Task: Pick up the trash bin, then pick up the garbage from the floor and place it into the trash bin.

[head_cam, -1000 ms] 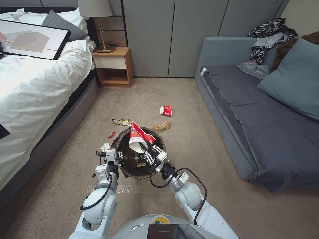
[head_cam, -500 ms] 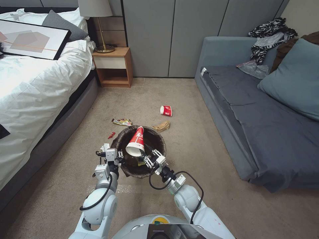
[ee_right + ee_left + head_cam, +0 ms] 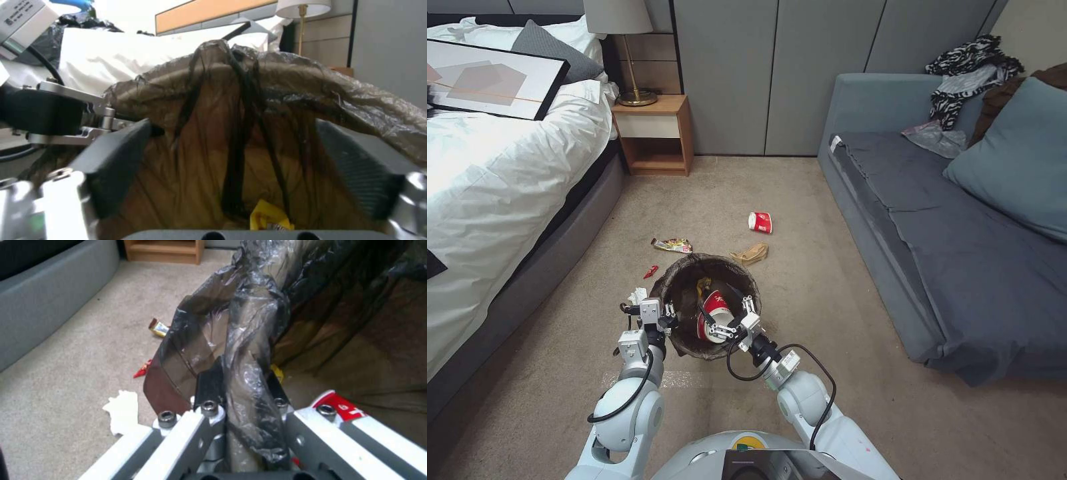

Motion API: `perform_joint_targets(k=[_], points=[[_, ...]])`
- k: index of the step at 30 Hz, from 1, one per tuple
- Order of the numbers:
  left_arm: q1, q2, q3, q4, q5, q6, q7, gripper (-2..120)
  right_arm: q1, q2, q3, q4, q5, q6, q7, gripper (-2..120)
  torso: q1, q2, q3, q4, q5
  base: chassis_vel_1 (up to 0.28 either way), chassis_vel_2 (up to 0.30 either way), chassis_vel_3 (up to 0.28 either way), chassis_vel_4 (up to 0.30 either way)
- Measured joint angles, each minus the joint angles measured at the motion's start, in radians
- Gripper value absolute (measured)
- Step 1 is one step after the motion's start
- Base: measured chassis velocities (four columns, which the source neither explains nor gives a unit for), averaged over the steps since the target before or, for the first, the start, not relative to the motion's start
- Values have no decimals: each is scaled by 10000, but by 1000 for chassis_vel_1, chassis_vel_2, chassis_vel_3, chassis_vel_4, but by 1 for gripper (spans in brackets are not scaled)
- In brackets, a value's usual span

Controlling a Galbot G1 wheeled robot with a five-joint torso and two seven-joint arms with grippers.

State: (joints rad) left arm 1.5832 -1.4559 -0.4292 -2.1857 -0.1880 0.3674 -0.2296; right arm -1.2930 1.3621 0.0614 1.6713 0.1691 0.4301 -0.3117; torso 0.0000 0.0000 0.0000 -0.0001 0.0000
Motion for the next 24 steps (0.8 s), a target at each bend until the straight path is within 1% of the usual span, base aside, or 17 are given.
perform_joint_targets(k=[1, 2, 3, 16, 19, 21, 22, 24], points=[[1, 0, 1, -3, 1, 0, 0, 3, 1, -2, 1, 0, 0, -5, 2, 95, 0, 0, 0, 0, 0, 0, 0, 0, 0], [1, 0, 1, -3, 1, 0, 0, 3, 1, -2, 1, 0, 0, -5, 2, 95, 0, 0, 0, 0, 0, 0, 0, 0, 0], [1, 2, -1, -5, 3, 1, 0, 3, 9, -6, 2, 2, -3, -20, 3, 99, 0, 0, 0, 0, 0, 0, 0, 0, 0], [-17, -3, -63, -15, 12, 12, 5, 3, 35, -26, 34, 223, -18, -68, -9, 100, 0, 0, 0, 1, 0, 0, 0, 0, 0], [-19, -9, -70, -7, 22, 12, 6, 3, -14, -30, 69, 479, -64, -52, -18, 100, 0, 0, 0, 1, 0, 0, 0, 0, 0], [-37, -11, -102, 89, 41, 12, 9, 3, -168, -11, 213, 1126, -154, 10, 31, 100, 0, 0, 0, 1, 0, 0, 0, 0, 0], [-37, -11, -102, 89, 41, 12, 9, 3, -168, -11, 213, 1126, -154, 10, 31, 100, 0, 0, 0, 1, 0, 0, 0, 0, 0], [-39, -6, -135, 140, 45, 9, 11, 3, -395, 78, 571, 1980, -388, 77, 352, 100, 0, 0, 0, 1, 0, 0, 0, 0, 0]])
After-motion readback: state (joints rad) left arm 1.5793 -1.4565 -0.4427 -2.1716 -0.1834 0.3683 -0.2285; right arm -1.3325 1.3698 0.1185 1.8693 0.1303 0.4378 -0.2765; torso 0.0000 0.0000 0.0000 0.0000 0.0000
